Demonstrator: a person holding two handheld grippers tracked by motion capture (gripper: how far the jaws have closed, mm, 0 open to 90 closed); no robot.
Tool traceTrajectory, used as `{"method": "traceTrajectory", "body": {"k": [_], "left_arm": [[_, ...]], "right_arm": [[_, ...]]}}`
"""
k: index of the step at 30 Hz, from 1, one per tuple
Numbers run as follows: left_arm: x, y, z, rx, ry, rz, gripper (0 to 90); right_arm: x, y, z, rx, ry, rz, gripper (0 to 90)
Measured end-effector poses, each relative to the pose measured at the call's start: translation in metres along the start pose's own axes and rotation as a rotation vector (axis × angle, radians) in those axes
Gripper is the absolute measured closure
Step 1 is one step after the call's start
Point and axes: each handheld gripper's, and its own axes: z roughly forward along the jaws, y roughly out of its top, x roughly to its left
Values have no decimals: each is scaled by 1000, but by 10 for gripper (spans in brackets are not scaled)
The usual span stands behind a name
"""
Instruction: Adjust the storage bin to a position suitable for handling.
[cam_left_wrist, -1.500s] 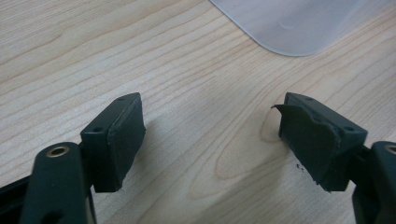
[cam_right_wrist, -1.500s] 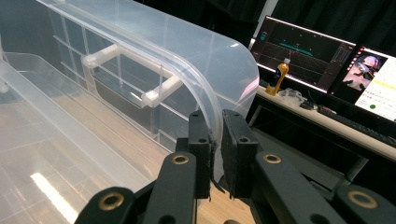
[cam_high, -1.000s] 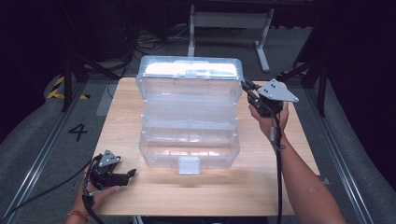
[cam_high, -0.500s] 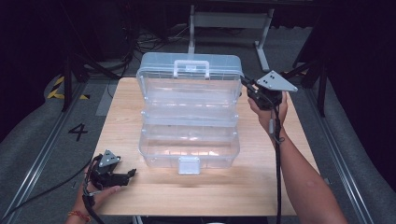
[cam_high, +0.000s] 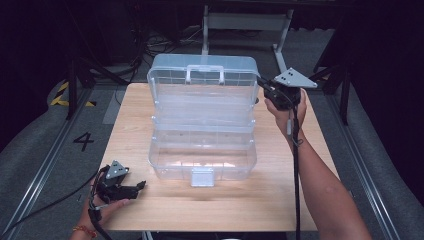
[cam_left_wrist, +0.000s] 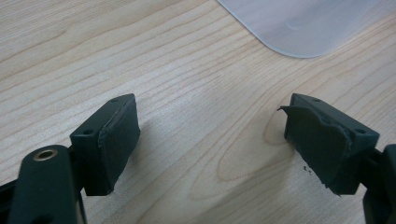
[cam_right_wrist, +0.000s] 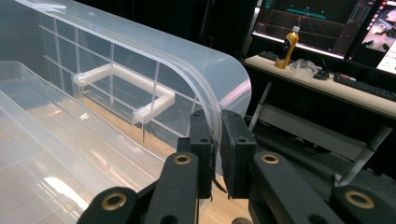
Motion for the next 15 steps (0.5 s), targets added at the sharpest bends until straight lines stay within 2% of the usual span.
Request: {"method": "traceTrajectory", "body": {"k": [15], "left_arm": [[0, 0, 0, 0, 0, 0, 185]], "right_arm": [[-11, 6, 17, 47, 14, 41, 844]]}}
